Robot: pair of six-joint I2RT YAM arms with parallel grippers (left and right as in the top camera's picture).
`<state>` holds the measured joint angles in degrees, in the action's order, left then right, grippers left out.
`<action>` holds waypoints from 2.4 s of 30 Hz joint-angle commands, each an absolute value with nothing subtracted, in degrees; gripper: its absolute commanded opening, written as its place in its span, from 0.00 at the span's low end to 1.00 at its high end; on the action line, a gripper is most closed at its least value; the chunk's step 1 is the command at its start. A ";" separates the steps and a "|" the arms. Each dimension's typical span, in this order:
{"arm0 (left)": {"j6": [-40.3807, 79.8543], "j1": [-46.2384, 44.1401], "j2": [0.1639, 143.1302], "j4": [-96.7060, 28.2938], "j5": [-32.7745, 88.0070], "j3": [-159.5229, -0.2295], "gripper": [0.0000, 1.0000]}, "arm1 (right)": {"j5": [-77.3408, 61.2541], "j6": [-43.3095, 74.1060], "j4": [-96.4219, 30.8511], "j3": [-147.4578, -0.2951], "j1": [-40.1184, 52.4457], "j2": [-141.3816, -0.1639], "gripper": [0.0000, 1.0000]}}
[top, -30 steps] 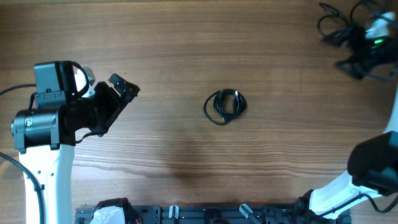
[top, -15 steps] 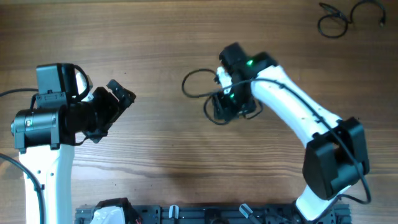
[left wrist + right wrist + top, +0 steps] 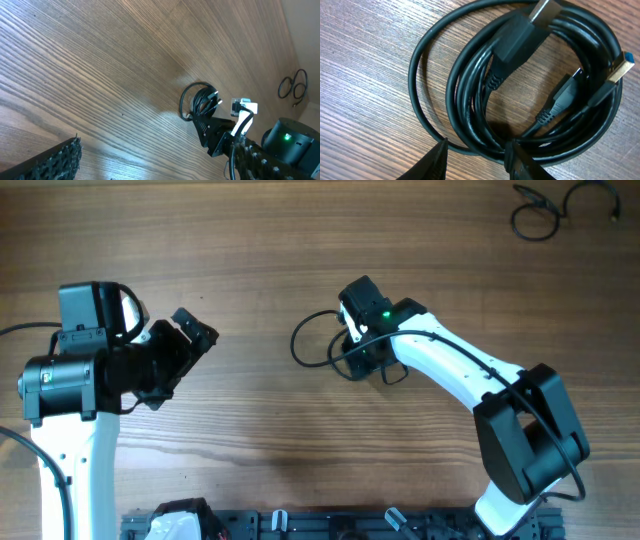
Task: Untangle cables
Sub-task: 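Release the cable and move the right gripper back to the remaining coil, then grasp a strand of the remaining black coil with the right gripper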
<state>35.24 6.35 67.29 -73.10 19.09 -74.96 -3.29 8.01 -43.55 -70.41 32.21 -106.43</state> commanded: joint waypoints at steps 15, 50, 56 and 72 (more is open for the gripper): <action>34.76 6.11 67.31 -72.95 18.33 -74.89 1.00 | -2.52 5.10 -45.87 -75.46 32.16 -109.08 0.04; 34.79 6.11 67.31 -72.95 18.35 -74.89 1.00 | -6.39 10.46 -58.83 -86.35 31.97 -100.47 0.09; 34.79 6.11 67.31 -72.95 18.33 -74.89 1.00 | -6.37 10.46 -59.92 -86.37 31.92 -100.51 0.19; 34.79 6.11 67.31 -72.95 18.35 -74.89 1.00 | -8.86 9.54 -69.52 -80.75 11.84 -100.95 0.93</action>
